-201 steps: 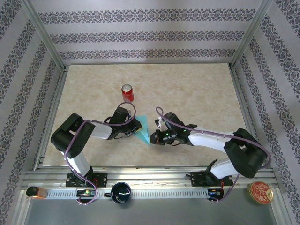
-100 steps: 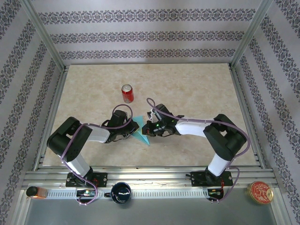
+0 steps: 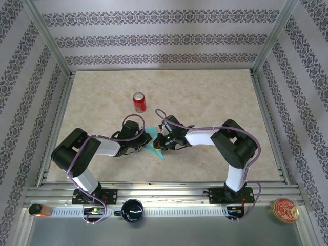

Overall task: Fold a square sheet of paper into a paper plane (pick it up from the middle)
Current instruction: Fourth fold the wing at the center of the table.

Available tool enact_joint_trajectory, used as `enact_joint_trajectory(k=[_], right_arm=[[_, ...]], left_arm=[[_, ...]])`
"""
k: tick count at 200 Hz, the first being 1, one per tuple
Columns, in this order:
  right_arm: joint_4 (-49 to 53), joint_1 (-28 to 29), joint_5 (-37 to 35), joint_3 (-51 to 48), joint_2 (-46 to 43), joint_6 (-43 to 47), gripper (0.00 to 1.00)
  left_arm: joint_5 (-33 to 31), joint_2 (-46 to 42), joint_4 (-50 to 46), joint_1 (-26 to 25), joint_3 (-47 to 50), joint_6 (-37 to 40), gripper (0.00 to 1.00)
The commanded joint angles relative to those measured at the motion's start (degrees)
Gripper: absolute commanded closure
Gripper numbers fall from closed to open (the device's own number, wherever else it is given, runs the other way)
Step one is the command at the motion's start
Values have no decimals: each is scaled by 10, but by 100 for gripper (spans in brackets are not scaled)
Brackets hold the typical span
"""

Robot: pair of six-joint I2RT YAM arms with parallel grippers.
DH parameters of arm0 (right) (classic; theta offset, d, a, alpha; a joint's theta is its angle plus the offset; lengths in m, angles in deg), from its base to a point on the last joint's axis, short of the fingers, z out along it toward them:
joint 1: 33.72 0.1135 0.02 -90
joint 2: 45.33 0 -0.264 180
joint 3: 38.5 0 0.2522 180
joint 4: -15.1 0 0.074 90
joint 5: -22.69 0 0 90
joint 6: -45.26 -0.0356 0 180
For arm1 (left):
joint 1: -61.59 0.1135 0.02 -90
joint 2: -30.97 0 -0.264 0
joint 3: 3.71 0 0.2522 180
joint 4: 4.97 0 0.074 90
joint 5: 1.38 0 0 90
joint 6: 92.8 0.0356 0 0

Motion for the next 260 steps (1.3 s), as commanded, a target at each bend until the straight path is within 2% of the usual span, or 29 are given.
enact_joint_trajectory(k=[1, 64, 79, 96, 115, 173, 192, 224, 238, 260], right_arm=[[5, -6, -25, -37, 7, 9, 95], [7, -18, 7, -71, 1, 35, 97], [7, -25, 20, -71, -2, 42, 97], [14, -30, 29, -66, -2, 52, 97], [23, -34, 31, -63, -2, 59, 98], [21, -38, 33, -66, -2, 55, 99], [21, -38, 35, -66, -2, 54, 99], [25, -40, 31, -70, -5, 54, 99], [25, -40, 32, -73, -3, 54, 99], [40, -40, 21, -75, 1, 63, 99]], left_arm=[[-20, -1, -35, -6, 14, 5, 94], [0, -60, -99, -5, -33, 73, 84], [12, -74, -115, -5, -38, 89, 85], [41, -76, -123, -5, -40, 107, 93], [67, -72, -122, -9, -39, 119, 98], [126, -14, -93, -10, -64, 133, 95], [115, -1, -85, -11, -61, 122, 95], [84, 15, -136, -10, -65, 143, 95], [66, 21, -138, -3, -55, 141, 92], [76, 38, -116, 18, -43, 133, 91]])
